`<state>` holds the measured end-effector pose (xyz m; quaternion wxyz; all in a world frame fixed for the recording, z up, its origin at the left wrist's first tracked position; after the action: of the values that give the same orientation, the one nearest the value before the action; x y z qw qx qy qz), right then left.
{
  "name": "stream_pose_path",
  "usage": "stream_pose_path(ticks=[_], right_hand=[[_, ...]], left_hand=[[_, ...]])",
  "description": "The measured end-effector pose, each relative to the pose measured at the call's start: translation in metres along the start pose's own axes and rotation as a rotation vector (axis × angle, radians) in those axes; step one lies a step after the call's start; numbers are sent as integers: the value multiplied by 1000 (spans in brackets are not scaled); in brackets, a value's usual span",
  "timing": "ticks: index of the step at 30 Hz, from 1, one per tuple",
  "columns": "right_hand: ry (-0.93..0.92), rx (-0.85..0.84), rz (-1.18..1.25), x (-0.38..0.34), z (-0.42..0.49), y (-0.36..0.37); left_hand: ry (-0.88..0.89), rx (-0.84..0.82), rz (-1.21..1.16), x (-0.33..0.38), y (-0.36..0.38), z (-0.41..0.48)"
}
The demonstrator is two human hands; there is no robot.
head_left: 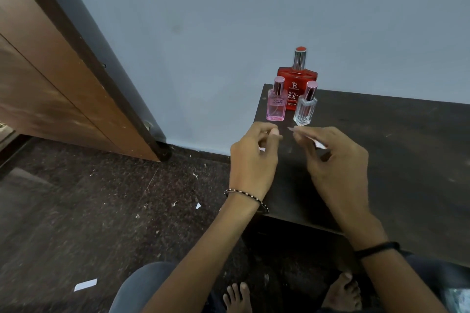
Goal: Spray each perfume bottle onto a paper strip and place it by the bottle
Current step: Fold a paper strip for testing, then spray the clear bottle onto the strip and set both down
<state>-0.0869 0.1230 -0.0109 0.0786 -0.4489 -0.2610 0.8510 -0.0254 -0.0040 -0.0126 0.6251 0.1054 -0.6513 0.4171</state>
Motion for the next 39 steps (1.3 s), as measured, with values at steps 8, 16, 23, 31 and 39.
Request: stream_pose_path(ticks=[8,16,23,31,39], right_hand=[[-26,-79,-83,9,-2,6],[228,82,-47,16,35,2],[315,14,-116,20,61,21],[317,-23,112,10,25,-24],[361,-84,339,18,-10,-57]], left_hand=[[-360,-126,-489,8,21,8],[-245,-96,-524,8,31,4],[-222,-84,-394,0,37,6],[-100,-112,-240,15,37,4],[-143,-196,-393,53,58,-5]])
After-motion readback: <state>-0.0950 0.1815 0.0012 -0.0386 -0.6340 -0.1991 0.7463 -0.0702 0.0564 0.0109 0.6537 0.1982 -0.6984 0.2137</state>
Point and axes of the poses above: each hand's wrist, its own z-axis towards the middle knuckle, its own y-axis out of the palm, x = y × z, the point moved 1 cm from there along z, towards the middle knuckle, and after that the axes turned 3 degrees about z, right-handed, at the moved point
